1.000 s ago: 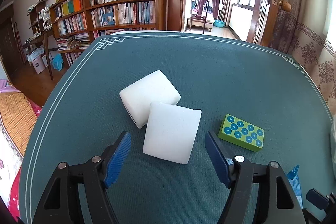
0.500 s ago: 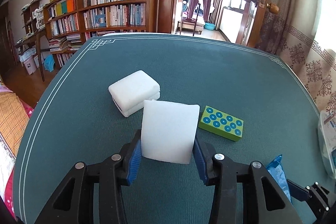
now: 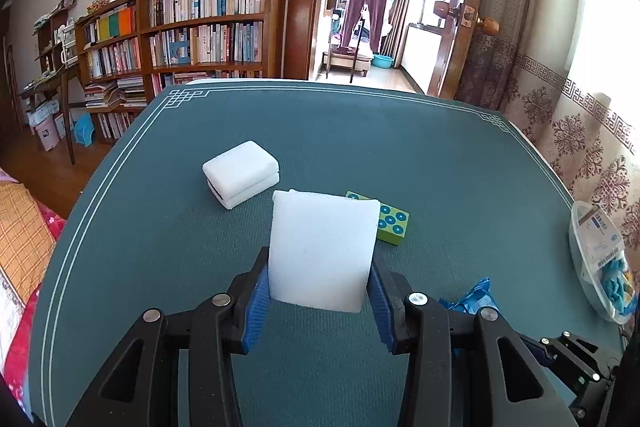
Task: Organize objects
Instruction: 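Carry the blue packet and the sponge toward the bowl with both grippers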
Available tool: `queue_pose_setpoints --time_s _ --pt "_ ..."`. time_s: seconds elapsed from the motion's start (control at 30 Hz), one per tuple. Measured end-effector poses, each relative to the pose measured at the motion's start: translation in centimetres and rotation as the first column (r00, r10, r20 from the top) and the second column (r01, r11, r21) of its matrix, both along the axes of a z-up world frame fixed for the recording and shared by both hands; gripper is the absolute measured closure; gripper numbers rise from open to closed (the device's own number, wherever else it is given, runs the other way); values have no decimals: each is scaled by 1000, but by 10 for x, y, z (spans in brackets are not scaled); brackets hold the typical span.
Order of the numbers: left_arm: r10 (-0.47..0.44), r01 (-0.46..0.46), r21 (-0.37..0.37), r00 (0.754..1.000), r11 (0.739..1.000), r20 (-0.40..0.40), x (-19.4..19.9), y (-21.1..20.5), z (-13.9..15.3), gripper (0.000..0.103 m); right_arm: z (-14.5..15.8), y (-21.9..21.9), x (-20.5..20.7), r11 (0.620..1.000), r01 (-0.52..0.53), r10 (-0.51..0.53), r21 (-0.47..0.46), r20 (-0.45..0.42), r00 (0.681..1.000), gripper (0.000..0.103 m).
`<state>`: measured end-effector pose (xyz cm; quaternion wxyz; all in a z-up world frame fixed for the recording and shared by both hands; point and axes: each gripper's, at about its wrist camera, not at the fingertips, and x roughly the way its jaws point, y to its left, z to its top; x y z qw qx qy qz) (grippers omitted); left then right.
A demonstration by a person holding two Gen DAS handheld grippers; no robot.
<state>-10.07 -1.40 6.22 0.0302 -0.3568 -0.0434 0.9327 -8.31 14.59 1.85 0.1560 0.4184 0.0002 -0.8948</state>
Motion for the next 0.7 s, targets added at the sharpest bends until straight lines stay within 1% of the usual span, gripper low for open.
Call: queue_pose_setpoints --time_s 0.23,0.37,0.7 --pt "-35 35 0 999 999 -22 10 16 10 56 30 22 19 997 24 -27 -70 -43 999 61" --pt "-58 58 1 998 998 -31 15 26 13 56 46 36 29 995 44 -50 -93 -68 996 61" --pt "-108 108 -6 993 994 -45 26 52 18 56 62 63 44 988 84 -96 -129 -86 992 61"
